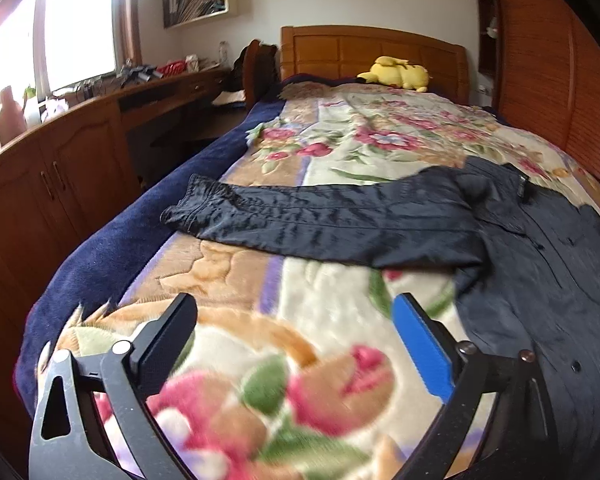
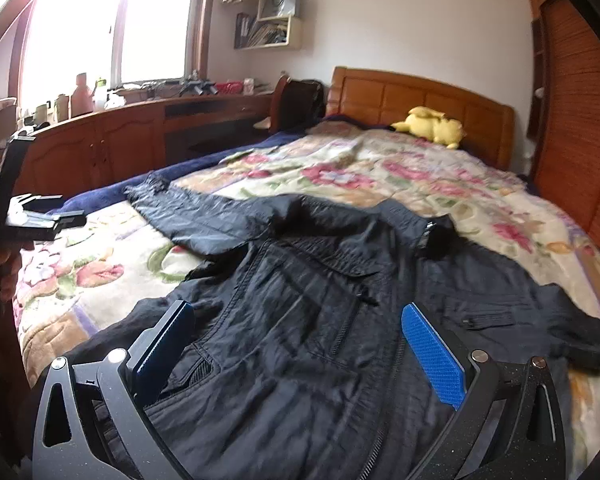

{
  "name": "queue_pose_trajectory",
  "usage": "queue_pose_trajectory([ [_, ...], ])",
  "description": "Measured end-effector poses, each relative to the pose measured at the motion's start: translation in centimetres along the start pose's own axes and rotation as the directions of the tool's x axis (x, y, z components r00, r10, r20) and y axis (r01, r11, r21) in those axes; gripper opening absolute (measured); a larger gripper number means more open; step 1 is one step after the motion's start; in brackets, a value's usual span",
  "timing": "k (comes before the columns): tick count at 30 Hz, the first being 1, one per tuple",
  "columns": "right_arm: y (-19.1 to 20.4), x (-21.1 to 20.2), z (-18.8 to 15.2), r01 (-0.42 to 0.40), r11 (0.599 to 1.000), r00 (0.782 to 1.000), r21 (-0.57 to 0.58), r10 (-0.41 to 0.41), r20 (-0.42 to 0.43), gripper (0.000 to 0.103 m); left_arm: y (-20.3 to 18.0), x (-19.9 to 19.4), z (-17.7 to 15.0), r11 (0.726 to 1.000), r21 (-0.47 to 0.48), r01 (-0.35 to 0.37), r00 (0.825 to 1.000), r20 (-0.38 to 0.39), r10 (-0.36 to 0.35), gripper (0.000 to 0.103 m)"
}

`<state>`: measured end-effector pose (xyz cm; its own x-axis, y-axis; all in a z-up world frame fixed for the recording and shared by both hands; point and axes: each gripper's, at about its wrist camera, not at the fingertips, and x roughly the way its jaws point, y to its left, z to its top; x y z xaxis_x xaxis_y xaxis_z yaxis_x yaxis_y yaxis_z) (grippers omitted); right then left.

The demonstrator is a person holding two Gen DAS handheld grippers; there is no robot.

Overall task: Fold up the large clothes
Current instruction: 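Move the left tool to the jacket sleeve cuff and close on it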

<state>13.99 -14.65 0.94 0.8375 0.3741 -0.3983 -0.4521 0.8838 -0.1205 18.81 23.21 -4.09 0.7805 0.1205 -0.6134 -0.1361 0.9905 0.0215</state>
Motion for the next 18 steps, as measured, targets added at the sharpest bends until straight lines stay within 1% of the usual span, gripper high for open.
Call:
queue_pose_trajectory([
  [3,-0.2,1.5,0.1,-0.011,1.000,0.999,-0.006,0.011,-0.032,0.103,1.5,2.4,0.9,0.999,-0.032,0.010,1.000,-0.018,-0.011,0.091],
  [4,-0.3,2.1,0.0,-0.015,1.000,0.999,-0.006,0.015,-0.044,0.103,1.9,3.3,1.1,0.999,-0.035,0.010,1.000,-0.026,-0.011,0.088],
  [7,-1.0,3.4,0.2,-0.032,0.999,0.996,0.009,0.032,-0.079,0.103,3.2,6.4,2.1,0.999,-0.043,-0.014,0.998,-0.063,0.011,0.081],
  [10,-1.3,4.3,0.3,-0.042,0.999,0.994,0.014,0.043,-0.104,0.103,4.6,9.1,3.3,0.998,-0.051,-0.033,0.996,-0.087,0.029,0.077],
  [13,-1.6,4.9,0.8,-0.046,0.999,0.992,0.015,0.047,-0.117,0.103,6.1,11.3,4.6,0.997,-0.068,-0.045,0.995,-0.093,0.039,0.076],
  [18,-1.7,5.2,1.3,-0.024,1.000,0.994,0.018,0.026,-0.109,0.103,8.1,14.6,6.7,0.993,-0.071,-0.097,0.990,-0.112,0.089,0.074],
])
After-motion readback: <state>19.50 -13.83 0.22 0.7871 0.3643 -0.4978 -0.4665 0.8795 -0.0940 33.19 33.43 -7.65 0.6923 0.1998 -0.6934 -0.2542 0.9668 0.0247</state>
